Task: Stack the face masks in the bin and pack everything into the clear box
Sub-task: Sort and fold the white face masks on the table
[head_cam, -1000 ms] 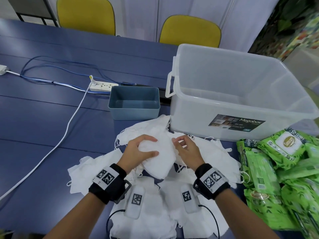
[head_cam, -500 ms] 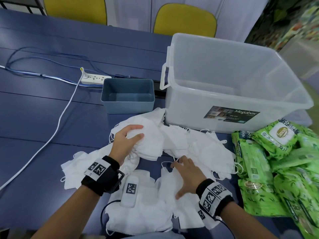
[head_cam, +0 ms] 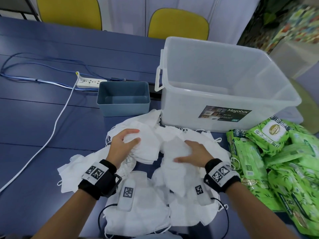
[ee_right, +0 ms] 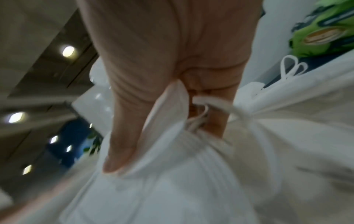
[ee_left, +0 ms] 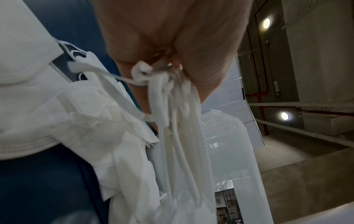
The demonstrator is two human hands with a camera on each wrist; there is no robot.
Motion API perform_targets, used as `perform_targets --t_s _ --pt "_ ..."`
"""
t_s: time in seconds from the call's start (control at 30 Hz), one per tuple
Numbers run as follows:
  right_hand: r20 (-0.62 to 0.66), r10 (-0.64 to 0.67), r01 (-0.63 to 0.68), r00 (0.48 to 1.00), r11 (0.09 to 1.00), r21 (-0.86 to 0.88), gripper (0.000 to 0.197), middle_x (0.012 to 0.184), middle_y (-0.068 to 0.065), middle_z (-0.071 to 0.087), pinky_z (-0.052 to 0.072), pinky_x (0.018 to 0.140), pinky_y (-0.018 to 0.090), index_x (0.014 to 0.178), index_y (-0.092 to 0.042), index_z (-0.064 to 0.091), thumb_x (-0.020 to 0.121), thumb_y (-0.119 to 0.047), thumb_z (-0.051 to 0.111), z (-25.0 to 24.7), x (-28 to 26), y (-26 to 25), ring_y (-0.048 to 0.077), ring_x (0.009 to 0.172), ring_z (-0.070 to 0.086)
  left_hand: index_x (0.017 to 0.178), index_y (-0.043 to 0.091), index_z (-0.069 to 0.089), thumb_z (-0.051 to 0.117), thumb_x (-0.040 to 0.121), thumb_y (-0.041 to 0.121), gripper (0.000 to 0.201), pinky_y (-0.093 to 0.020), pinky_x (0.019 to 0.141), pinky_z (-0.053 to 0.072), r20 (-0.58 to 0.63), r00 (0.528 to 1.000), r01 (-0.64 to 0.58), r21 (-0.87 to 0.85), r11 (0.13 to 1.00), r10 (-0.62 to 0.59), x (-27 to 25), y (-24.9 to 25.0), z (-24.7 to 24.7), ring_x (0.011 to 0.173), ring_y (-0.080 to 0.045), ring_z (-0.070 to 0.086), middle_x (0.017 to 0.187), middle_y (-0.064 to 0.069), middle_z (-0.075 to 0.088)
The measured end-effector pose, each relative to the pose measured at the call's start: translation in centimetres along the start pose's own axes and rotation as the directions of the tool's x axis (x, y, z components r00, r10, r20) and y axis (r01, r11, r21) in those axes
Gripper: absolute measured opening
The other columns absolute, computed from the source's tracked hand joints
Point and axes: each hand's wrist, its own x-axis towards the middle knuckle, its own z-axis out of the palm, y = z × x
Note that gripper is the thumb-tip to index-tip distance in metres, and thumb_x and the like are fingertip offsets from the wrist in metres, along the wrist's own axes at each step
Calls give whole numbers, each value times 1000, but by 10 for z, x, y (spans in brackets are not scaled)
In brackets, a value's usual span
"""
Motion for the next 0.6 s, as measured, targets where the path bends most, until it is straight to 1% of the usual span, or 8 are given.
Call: perform_targets --t_s 0.1,0.17,0.27,0.33,0.43,0.47,0.53,0.6 --pt "-100 -2 27 995 968 251 67 103 -5 66 50 85 30 105 -22 62 51 -54 87 -20 2 6 16 97 62 104 11 67 65 85 2 21 0 73 41 -18 1000 -18 43 999 18 1 -2 -1 100 7 54 114 4 64" --pt "-104 -2 43 995 918 395 67 105 1 64 53 85 31 109 -28 60 51 -33 93 -31 1 10 19 92 63 105 10 67 65 85 2 22 0 72 41 -30 999 -19 47 999 21 1 -3 -3 99 9 54 113 4 63" --pt "-51 -44 62 998 888 455 71 96 7 58 54 79 33 110 -33 57 58 6 86 -37 -1 12 22 80 59 105 12 67 65 85 2 22 -4 77 42 -40 999 -15 34 999 16 1 -3 -5 101 4 55 114 5 63" --pt "-83 -32 63 996 913 403 69 93 7 58 53 77 33 105 -35 57 61 14 79 -33 2 15 21 76 57 103 15 67 65 85 2 22 -15 84 44 -49 999 -6 22 1000 7 2 -3 -6 104 -7 56 113 5 63" --pt "-139 2 28 990 976 216 57 88 -1 61 44 63 10 111 -29 58 67 1 79 -25 5 20 9 70 54 100 17 67 65 85 2 21 -26 91 46 -63 998 -7 13 1000 8 3 -2 -6 105 -14 56 110 6 63" --pt "-132 13 10 991 985 172 54 88 -4 62 41 62 10 113 -28 58 69 -8 81 -22 5 19 8 73 55 101 16 67 65 85 2 21 -28 92 46 -69 998 -12 17 1000 13 4 -2 -6 106 -14 56 110 5 63" --pt "-80 47 -36 996 989 140 53 92 -5 64 41 69 17 115 -29 55 70 -25 83 -16 3 14 11 82 57 103 14 67 65 85 2 21 -28 93 45 -83 996 -22 33 999 25 4 -1 -7 106 -14 56 109 7 63" --pt "-1 87 -86 996 994 65 60 99 -4 62 42 77 24 119 -29 50 69 -34 83 -6 3 8 13 90 57 103 14 66 65 85 2 21 -27 93 44 -95 995 -26 40 999 29 5 -1 -8 105 -13 55 108 8 62"
